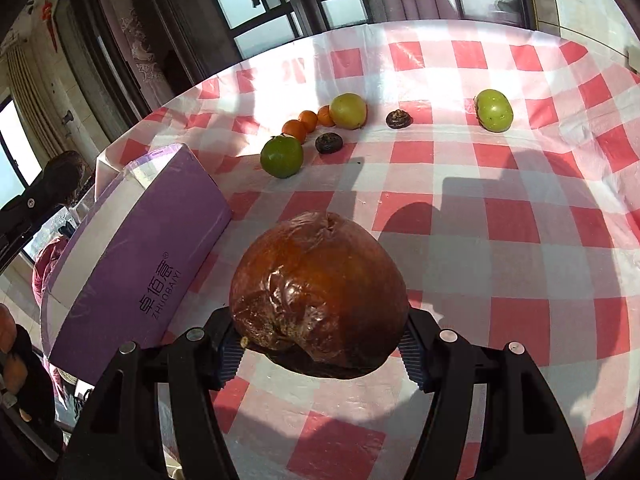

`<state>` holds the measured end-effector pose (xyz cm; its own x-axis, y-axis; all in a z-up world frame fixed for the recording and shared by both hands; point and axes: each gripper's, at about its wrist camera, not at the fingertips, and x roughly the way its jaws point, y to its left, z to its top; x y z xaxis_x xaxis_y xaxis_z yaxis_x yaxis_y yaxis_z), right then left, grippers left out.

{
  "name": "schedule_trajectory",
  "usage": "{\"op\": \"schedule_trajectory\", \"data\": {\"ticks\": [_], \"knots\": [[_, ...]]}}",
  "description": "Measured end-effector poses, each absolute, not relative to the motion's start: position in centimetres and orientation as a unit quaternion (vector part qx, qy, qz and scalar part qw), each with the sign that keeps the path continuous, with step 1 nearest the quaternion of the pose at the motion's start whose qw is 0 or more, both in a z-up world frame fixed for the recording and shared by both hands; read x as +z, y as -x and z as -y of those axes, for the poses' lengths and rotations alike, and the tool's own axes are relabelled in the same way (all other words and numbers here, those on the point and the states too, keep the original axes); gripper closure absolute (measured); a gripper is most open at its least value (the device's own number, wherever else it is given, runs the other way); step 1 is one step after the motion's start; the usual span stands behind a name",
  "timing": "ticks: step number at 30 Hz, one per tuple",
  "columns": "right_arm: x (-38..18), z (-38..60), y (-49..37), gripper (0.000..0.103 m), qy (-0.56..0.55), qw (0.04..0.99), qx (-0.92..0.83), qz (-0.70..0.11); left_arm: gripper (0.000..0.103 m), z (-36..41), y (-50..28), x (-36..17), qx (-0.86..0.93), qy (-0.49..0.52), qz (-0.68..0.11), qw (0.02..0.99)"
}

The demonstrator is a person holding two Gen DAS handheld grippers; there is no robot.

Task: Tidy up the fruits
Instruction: 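Carry both fruits over the white box and open both tools to drop them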

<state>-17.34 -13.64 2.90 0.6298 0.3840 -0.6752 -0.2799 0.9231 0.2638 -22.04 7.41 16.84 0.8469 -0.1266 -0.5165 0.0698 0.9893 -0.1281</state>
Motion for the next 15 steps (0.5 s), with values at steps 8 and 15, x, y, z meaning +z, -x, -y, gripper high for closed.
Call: {"op": "schedule_trajectory", "data": {"ticks": [8,15], "knots": [[8.0,3.5,17.2,0.039,-0.026,0.884,0.294,-0.363,0.063,-16.9,19.6,16.3,0.006,0.013,-0.354,0.935],[10.6,-6.1,15.4,0.039,0.064,0.853,0.354,-0.377,0.063,-21.8,19.5,11.0,0.019,-0.010,-0.465,0.885]]}}
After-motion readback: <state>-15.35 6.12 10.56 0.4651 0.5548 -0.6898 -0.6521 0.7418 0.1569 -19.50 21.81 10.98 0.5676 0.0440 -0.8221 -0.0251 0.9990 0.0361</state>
